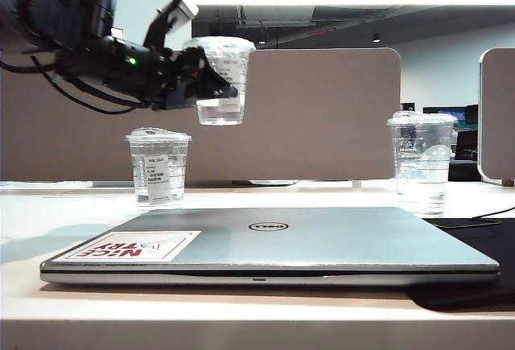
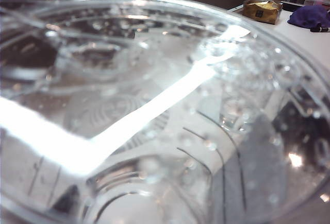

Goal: Pick up the coffee cup on the middle and place it on the left side of the laptop.

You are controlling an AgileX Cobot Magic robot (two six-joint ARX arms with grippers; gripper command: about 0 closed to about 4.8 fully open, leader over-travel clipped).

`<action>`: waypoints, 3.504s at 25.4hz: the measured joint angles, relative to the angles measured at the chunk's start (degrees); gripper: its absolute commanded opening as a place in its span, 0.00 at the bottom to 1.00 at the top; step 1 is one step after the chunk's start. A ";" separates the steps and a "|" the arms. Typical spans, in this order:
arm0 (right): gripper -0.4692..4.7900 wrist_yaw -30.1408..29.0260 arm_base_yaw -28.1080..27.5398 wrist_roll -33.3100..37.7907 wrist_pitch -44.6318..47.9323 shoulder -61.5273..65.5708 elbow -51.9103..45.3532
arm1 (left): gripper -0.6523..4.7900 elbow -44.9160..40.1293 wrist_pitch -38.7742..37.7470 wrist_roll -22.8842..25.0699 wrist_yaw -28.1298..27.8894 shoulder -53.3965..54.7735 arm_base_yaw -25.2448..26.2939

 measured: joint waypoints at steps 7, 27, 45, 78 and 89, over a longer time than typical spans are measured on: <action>0.08 0.00 0.50 0.00 0.00 0.00 0.00 | 0.69 -12.24 0.46 0.07 -1.66 -12.48 0.76; 0.08 0.00 0.50 0.00 0.00 -0.02 0.00 | 0.69 -39.71 13.79 -0.15 -5.60 -20.28 20.35; 0.08 0.00 0.50 0.00 0.00 -0.02 0.00 | 0.69 -39.69 46.49 -8.87 -2.89 9.03 20.35; 0.08 0.00 0.50 0.00 0.00 -0.02 0.00 | 1.00 -52.68 46.88 -6.43 -8.76 -2.27 20.37; 0.08 0.00 0.48 0.00 -0.04 -0.66 0.00 | 0.11 -59.25 46.07 -6.47 -16.33 -15.50 20.35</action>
